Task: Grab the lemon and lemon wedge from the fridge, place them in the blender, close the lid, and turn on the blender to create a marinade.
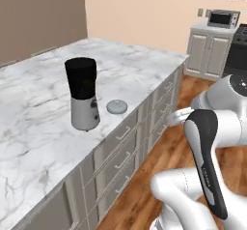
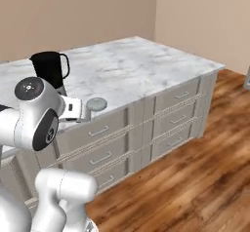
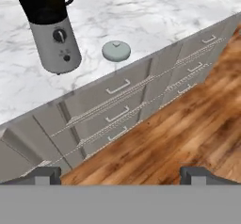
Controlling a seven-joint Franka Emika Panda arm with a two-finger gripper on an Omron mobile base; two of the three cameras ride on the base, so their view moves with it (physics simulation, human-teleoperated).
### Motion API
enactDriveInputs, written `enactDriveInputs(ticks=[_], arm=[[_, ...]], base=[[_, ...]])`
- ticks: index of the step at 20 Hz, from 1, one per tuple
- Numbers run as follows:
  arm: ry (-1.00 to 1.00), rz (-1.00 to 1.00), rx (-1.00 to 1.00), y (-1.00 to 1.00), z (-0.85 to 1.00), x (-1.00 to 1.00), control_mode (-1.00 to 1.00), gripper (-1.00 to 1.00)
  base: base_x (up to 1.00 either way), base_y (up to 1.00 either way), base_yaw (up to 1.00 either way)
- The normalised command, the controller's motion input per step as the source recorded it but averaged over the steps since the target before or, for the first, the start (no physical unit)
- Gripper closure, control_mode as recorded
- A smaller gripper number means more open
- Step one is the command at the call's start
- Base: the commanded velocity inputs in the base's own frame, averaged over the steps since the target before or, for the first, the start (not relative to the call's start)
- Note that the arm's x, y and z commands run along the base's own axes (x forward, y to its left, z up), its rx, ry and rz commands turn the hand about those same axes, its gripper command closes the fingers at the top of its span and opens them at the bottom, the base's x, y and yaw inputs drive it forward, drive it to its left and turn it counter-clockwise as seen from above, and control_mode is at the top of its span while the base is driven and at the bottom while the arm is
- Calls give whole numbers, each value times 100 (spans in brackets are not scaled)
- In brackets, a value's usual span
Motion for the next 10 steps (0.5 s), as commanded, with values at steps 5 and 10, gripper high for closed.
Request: enactDriveInputs(ticks=[5, 10], arm=[[0, 0, 0, 0, 0, 0, 100, -100], [0, 0, 0, 0, 0, 0, 100, -100]], base=[[-48, 39, -62], [-63, 21, -67]])
